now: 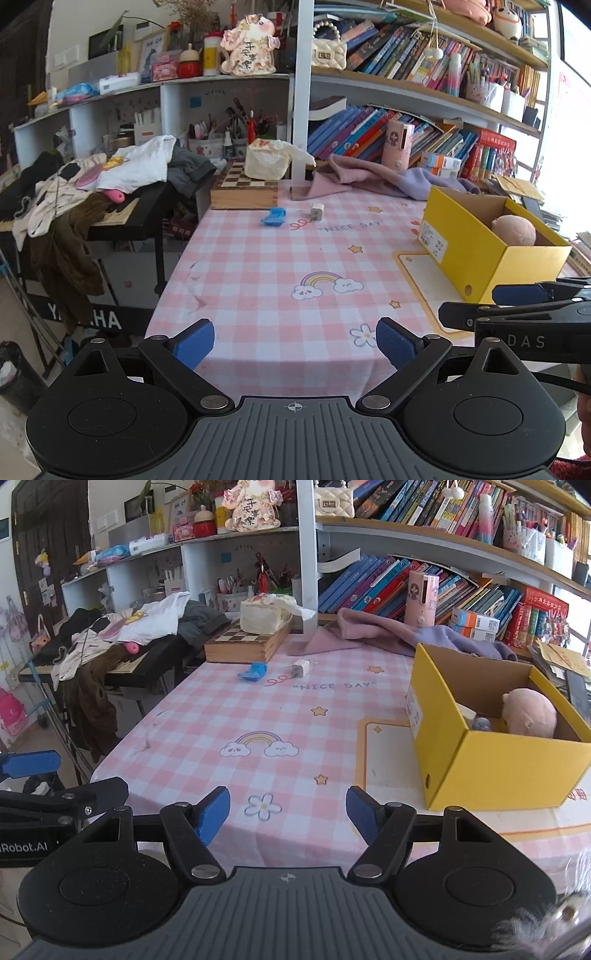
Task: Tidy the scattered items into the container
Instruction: 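Move both tools toward the blue toy and white charger plug, then grasp the white charger plug with the right tool while the left tool grasps the blue toy, then carry the charger plug and blue toy toward the yellow box with both tools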
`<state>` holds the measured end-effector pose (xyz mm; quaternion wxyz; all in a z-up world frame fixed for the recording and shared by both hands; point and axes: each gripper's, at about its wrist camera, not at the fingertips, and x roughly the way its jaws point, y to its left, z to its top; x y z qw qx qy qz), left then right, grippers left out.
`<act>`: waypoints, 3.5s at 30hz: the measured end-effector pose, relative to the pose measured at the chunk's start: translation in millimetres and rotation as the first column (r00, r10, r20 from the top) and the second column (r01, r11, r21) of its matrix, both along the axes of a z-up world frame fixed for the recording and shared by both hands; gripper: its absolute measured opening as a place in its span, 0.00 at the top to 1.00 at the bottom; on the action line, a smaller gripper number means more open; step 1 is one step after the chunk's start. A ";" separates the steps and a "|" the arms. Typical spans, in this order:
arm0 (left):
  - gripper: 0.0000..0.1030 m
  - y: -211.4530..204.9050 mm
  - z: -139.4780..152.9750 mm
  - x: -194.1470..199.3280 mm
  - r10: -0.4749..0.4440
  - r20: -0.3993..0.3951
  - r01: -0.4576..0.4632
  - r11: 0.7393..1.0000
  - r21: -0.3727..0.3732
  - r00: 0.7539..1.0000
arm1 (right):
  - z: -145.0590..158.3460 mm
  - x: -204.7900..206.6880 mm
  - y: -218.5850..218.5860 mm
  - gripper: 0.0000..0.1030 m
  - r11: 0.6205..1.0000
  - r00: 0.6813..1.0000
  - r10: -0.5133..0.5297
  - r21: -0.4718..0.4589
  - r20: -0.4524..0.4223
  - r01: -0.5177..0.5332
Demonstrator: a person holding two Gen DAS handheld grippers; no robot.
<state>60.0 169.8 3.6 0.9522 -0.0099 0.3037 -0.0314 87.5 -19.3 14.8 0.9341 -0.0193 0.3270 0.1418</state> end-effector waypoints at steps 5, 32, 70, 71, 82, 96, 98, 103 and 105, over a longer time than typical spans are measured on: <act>0.07 3.0 -2.4 31.0 0.003 -0.031 -0.002 1.000 0.009 1.000 | -1.8 40.0 8.1 0.33 1.000 1.000 0.019 0.002 -0.017 -0.019; 0.08 9.9 -23.6 228.0 -0.001 -0.077 0.005 0.999 0.044 0.997 | -26.5 260.9 30.5 0.41 0.998 0.991 0.067 -0.004 -0.119 -0.068; 0.71 17.5 -100.9 392.9 -0.047 -0.201 0.049 0.999 0.003 0.978 | -90.1 436.5 69.5 0.64 0.994 0.949 0.110 0.048 -0.294 -0.100; 0.73 17.8 -100.2 392.9 -0.051 -0.204 0.052 0.999 0.000 0.978 | -90.0 436.1 69.0 0.64 0.994 0.950 0.108 0.048 -0.294 -0.098; 0.74 18.4 -74.8 372.8 -0.057 -0.160 0.056 0.998 -0.012 0.985 | -64.6 413.0 65.8 0.64 0.992 0.964 0.117 0.071 -0.239 -0.103; 0.74 16.5 -35.1 299.0 -0.076 -0.085 0.075 0.997 -0.015 0.993 | -24.3 339.1 48.6 0.64 0.992 0.980 0.109 0.085 -0.164 -0.096; 0.74 16.2 -30.7 286.2 -0.081 -0.075 0.079 0.997 -0.023 0.994 | -20.2 326.2 46.6 0.64 0.992 0.982 0.106 0.086 -0.158 -0.094; 0.74 17.1 -19.5 253.7 -0.094 -0.051 0.092 0.995 -0.039 0.994 | -9.1 291.8 41.5 0.64 0.991 0.984 0.107 0.089 -0.141 -0.095; 0.74 17.6 -14.8 240.5 -0.099 -0.042 0.098 0.994 -0.044 0.994 | -5.4 277.9 40.1 0.64 0.991 0.985 0.107 0.089 -0.134 -0.095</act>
